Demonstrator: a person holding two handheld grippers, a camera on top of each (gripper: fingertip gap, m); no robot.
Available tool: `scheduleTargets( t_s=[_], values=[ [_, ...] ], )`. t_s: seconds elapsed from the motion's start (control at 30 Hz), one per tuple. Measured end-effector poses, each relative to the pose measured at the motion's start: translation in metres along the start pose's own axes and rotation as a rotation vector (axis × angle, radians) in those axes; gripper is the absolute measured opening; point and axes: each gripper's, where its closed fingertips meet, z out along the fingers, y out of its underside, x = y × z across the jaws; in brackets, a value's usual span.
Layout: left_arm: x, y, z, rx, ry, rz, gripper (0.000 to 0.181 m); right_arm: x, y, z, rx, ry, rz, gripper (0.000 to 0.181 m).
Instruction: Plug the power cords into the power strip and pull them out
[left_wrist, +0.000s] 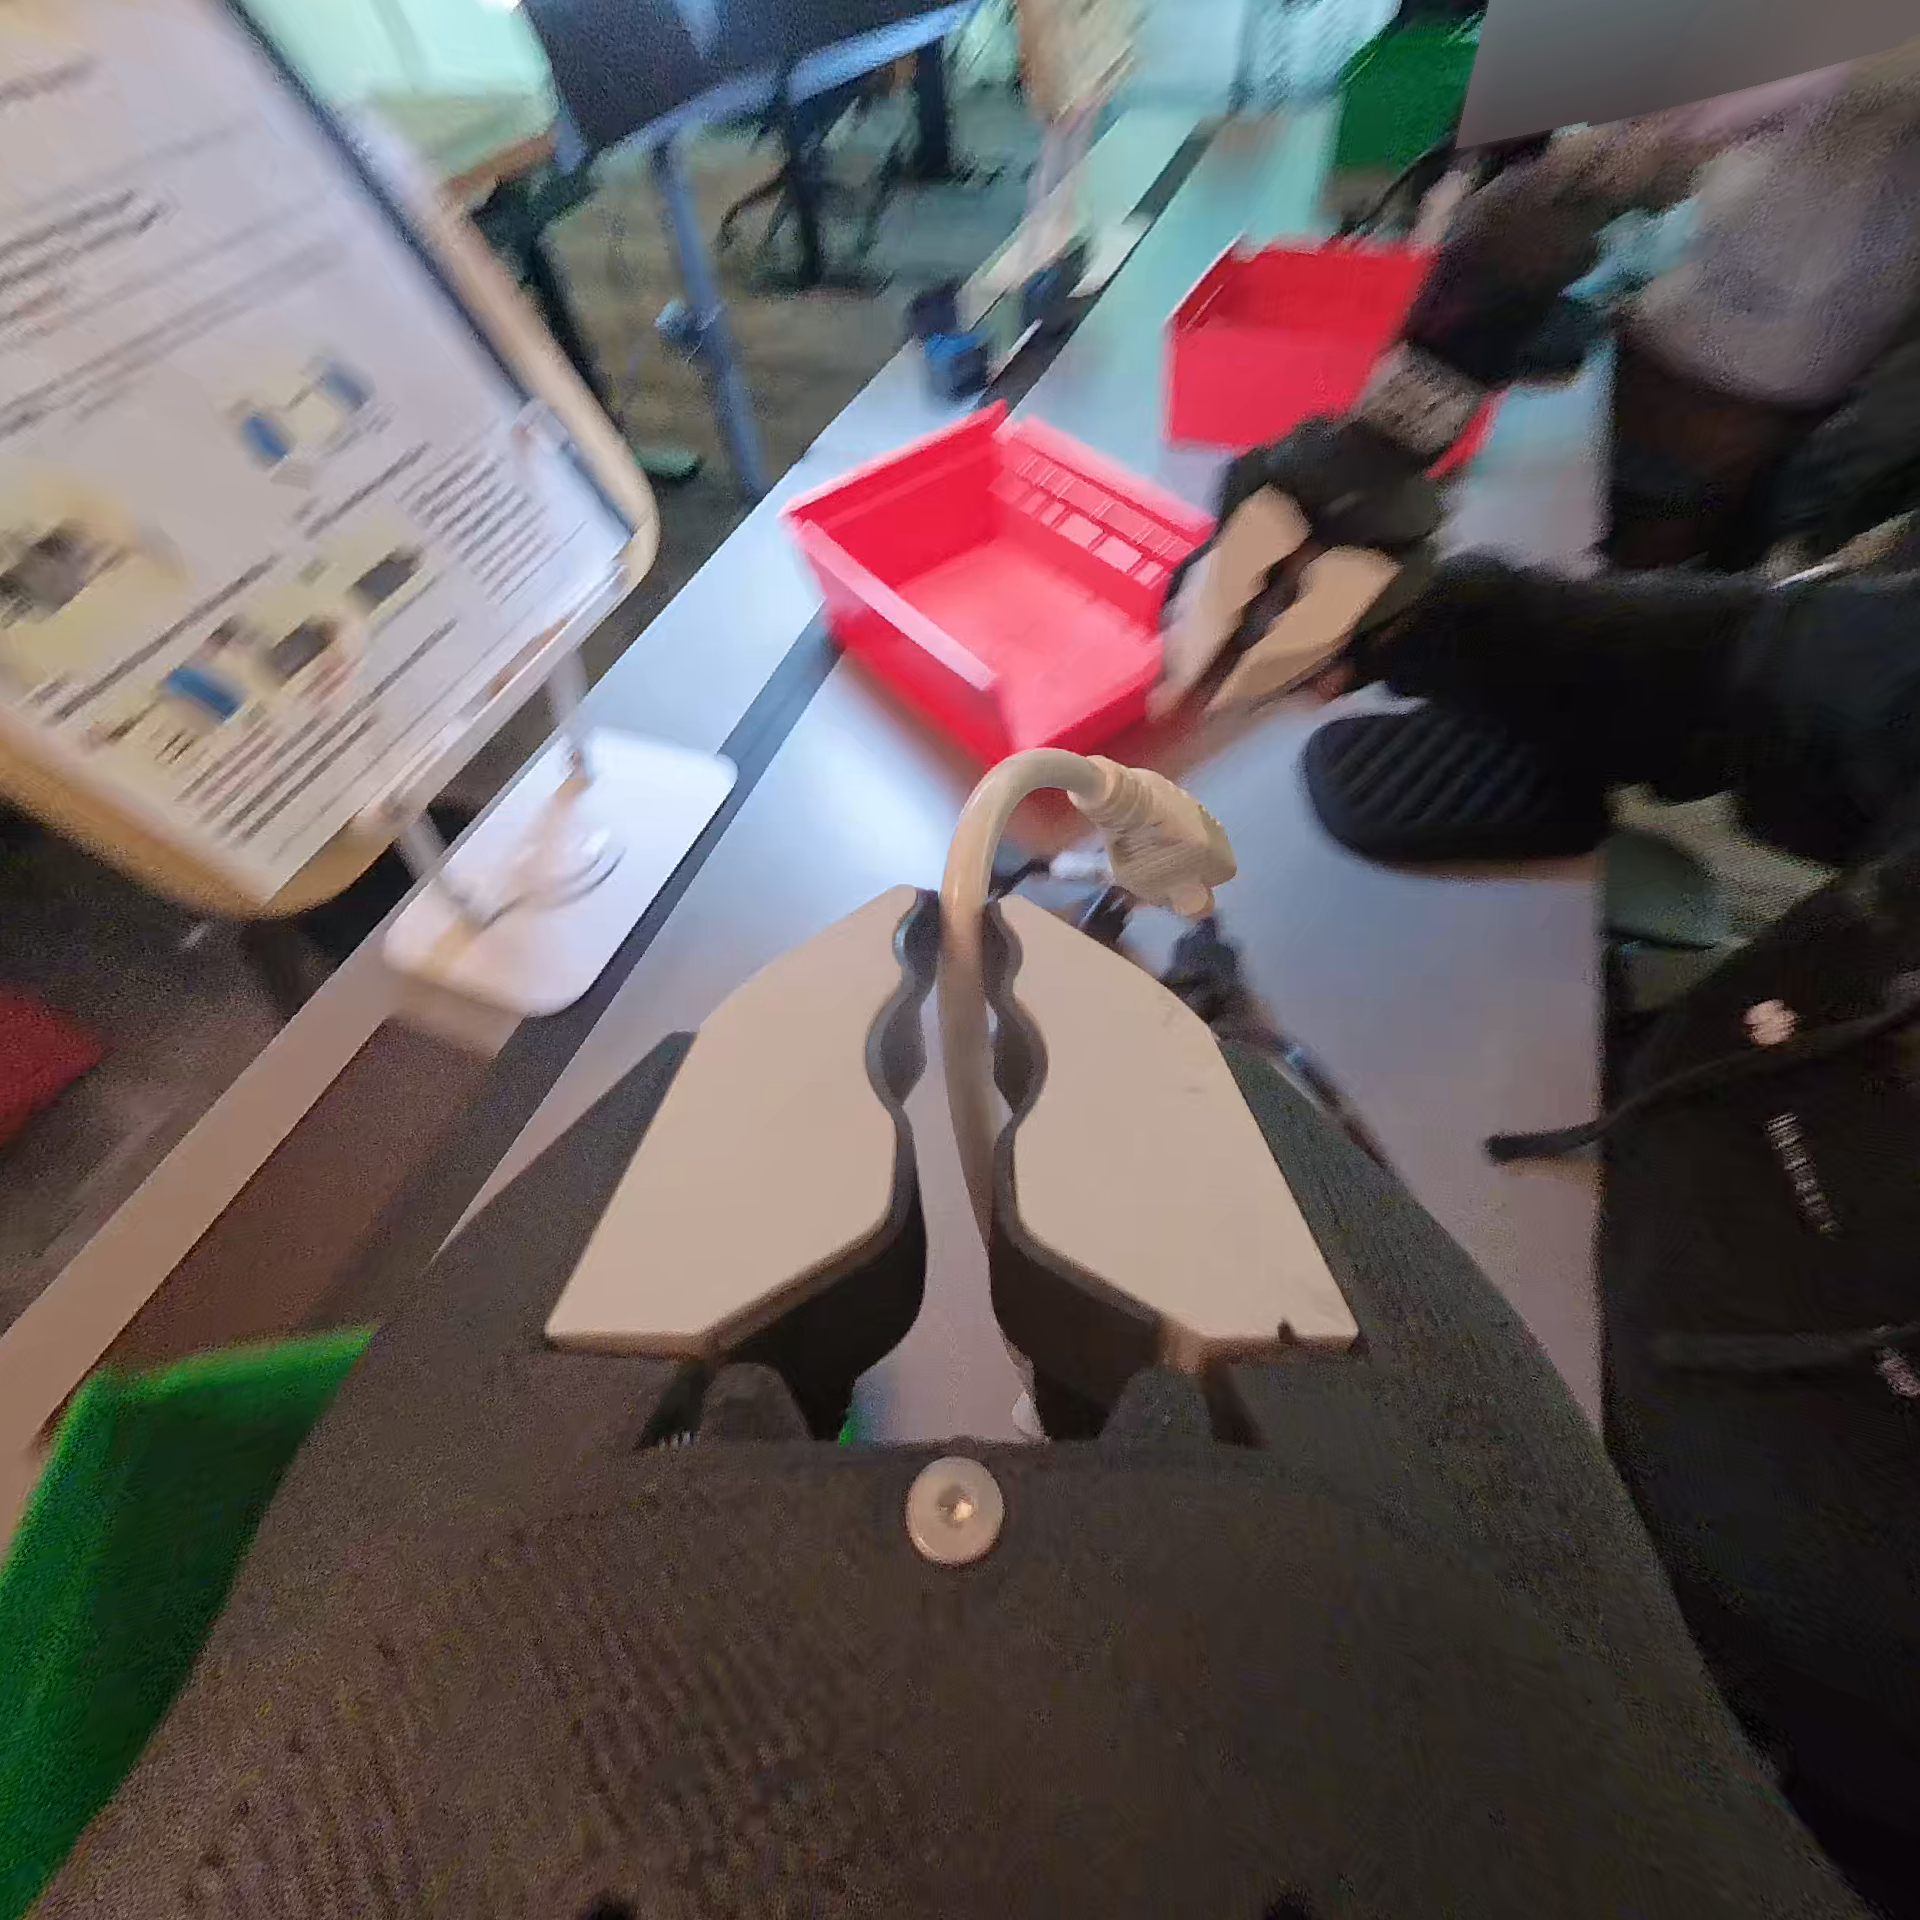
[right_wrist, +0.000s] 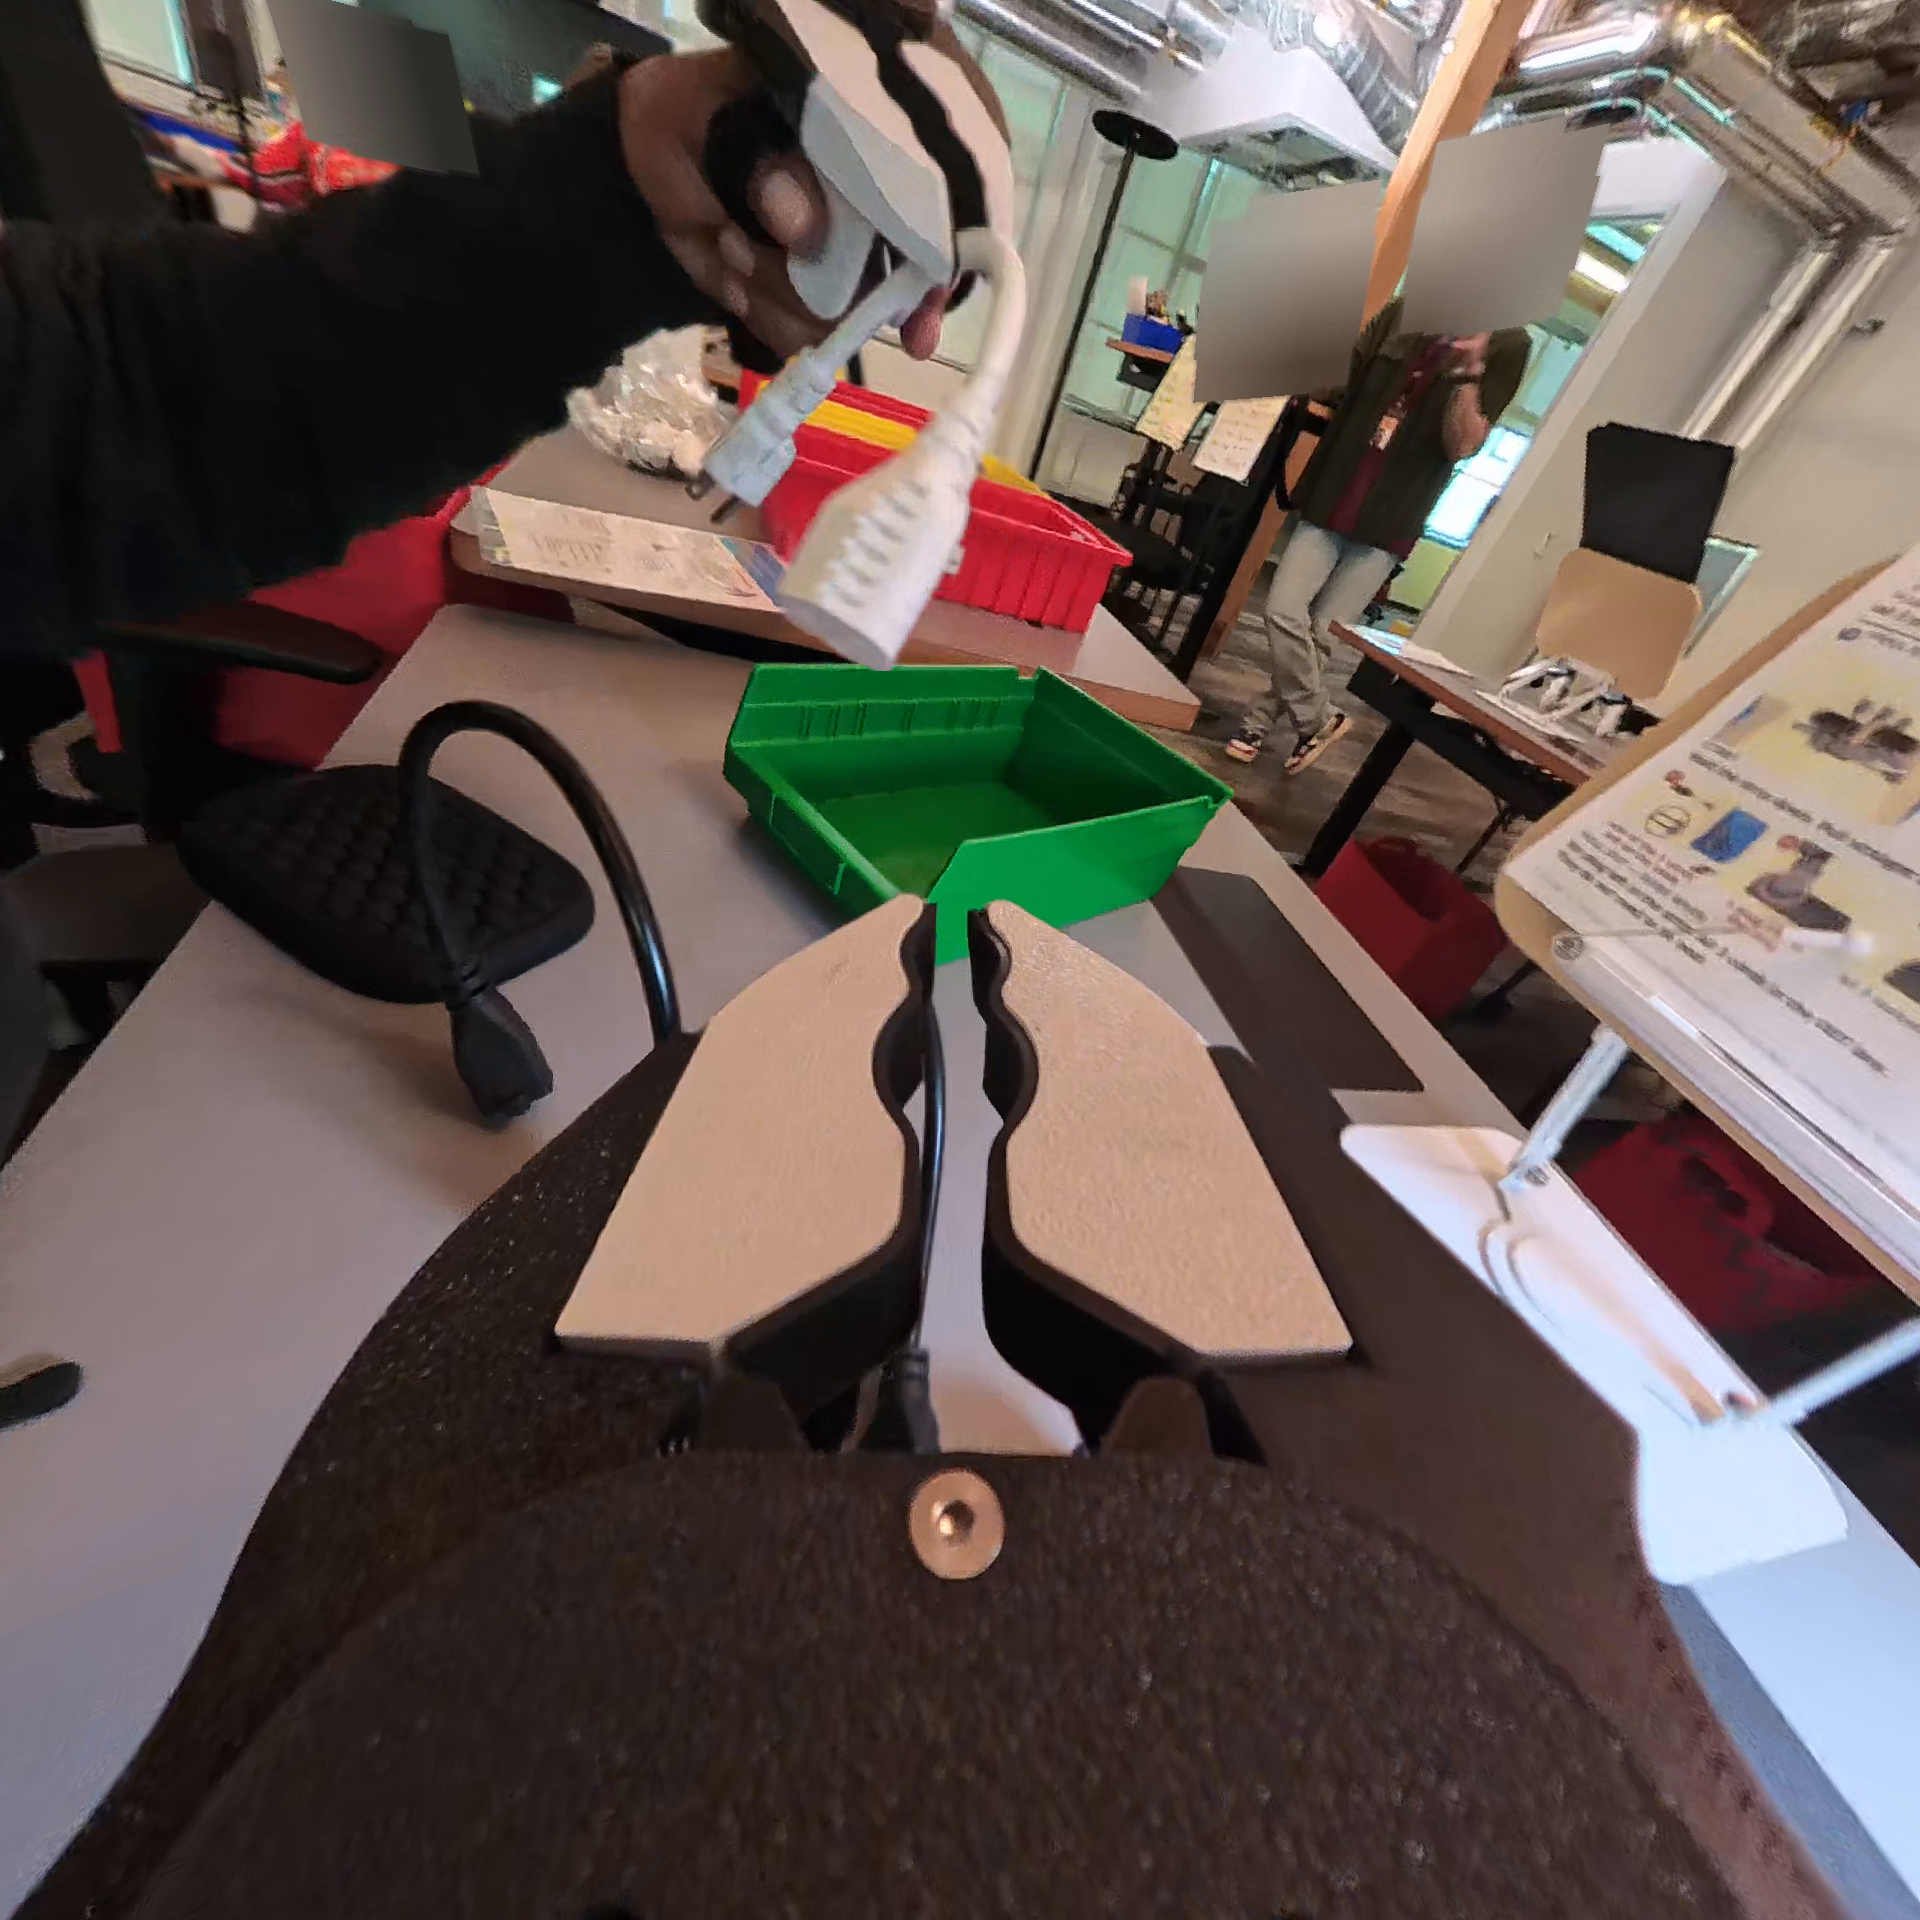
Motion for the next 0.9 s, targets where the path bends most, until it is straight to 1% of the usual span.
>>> scheduleTargets(
  t_s=[0.07,0.13,0.23,0.3,0.37,0.43,0.57,0.6,0.63,0.67,0.7,0.77,0.87,0.9],
  values=[
    [0.025,-0.019,0.016,0.100,0.112,0.026,0.009,0.005,-0.001,0.015,0.015,-0.054,0.026,0.011],
    [0.049,-0.034,0.032,0.179,0.218,0.044,0.008,-0.001,-0.007,0.031,0.054,-0.131,0.062,0.016],
    [0.080,-0.047,0.057,0.260,0.369,0.078,0.008,-0.030,-0.027,0.052,0.130,-0.302,0.119,0.025],
    [0.094,-0.051,0.074,0.295,0.443,0.088,0.008,-0.048,-0.032,0.064,0.113,-0.380,0.115,0.036],
    [0.103,-0.053,0.090,0.321,0.472,0.114,0.008,-0.063,-0.033,0.073,0.085,-0.445,0.114,0.044],
    [0.108,-0.054,0.101,0.337,0.482,0.139,0.008,-0.068,-0.038,0.075,0.116,-0.449,0.113,0.041],
    [0.113,-0.056,0.110,0.385,0.524,0.145,0.008,-0.058,-0.040,0.073,0.152,-0.377,0.100,0.023],
    [0.115,-0.055,0.112,0.390,0.533,0.144,0.008,-0.056,-0.040,0.072,0.155,-0.366,0.101,0.024],
    [0.116,-0.054,0.113,0.397,0.543,0.149,0.008,-0.054,-0.041,0.072,0.162,-0.356,0.113,0.031],
    [0.118,-0.053,0.114,0.402,0.551,0.156,0.008,-0.053,-0.041,0.072,0.160,-0.358,0.119,0.033],
    [0.119,-0.052,0.116,0.402,0.552,0.161,0.008,-0.052,-0.041,0.071,0.157,-0.356,0.111,0.032],
    [0.123,-0.050,0.117,0.401,0.565,0.167,0.009,-0.051,-0.040,0.070,0.155,-0.346,0.073,0.024],
    [0.125,-0.047,0.118,0.394,0.583,0.163,0.008,-0.057,-0.036,0.067,0.119,-0.373,0.012,0.024],
    [0.126,-0.047,0.118,0.392,0.591,0.156,0.008,-0.055,-0.034,0.067,0.102,-0.358,-0.005,0.024]
  ],
)
